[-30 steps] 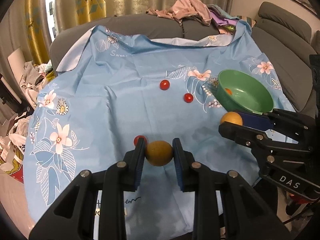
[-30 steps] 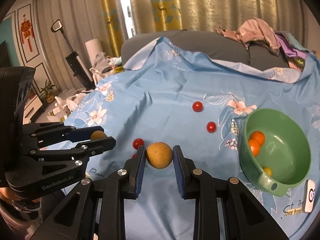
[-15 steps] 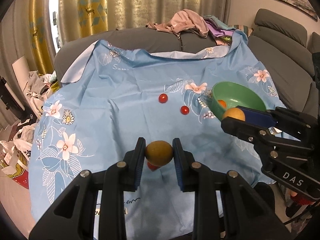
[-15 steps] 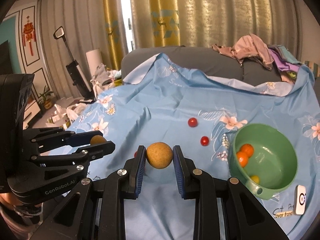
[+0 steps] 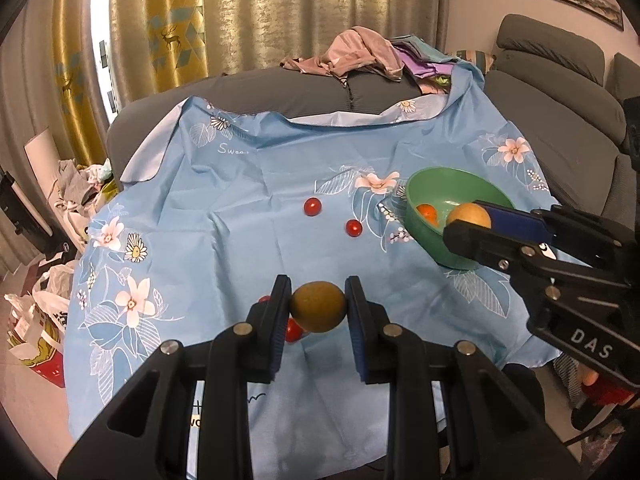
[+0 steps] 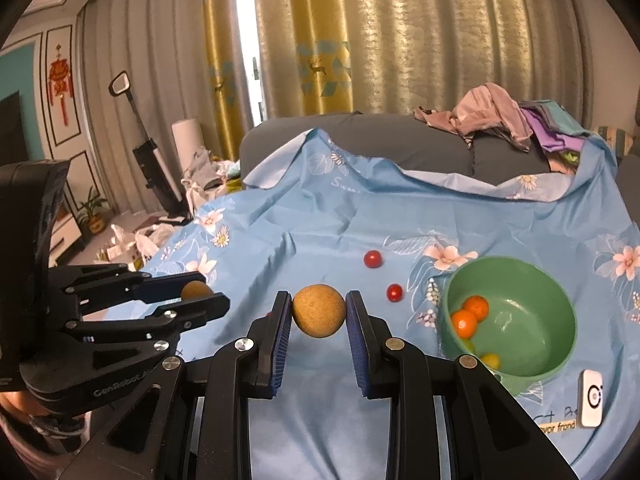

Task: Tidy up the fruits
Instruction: 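Carry the tan ball toward the green bowl held by the right gripper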

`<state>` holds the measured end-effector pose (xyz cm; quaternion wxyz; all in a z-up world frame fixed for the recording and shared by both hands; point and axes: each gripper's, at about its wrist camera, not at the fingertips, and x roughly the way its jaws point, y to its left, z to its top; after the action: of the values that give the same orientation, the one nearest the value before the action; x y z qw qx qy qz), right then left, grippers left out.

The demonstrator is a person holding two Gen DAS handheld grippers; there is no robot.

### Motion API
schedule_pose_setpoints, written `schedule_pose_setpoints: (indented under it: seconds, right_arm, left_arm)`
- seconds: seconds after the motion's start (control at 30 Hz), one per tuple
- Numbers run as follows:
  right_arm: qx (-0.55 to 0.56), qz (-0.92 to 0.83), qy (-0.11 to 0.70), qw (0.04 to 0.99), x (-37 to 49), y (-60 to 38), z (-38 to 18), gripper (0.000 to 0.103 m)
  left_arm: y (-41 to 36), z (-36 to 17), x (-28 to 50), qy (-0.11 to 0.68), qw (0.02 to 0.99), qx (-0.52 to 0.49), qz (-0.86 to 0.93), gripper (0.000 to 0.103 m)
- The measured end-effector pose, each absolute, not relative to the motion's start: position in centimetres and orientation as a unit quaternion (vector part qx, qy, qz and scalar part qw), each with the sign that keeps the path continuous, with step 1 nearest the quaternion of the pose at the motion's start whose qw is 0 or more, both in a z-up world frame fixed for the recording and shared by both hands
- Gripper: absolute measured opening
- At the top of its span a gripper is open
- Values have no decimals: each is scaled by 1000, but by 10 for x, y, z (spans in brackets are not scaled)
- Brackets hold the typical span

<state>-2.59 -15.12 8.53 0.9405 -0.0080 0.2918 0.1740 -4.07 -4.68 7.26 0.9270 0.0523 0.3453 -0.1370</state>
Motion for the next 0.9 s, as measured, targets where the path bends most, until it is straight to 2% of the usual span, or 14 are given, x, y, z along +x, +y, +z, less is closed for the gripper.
schedule_pose_setpoints:
  seconds: [0.4, 0.9]
  right_arm:
    - [22, 183, 276, 943, -30, -174, 86, 29]
    - [45, 141, 287, 946, 7, -209, 80, 29]
  left_arm:
    - [-60, 79, -47, 343, 927, 78, -127, 27]
    - [-97, 82, 3, 345, 916, 105, -178, 27]
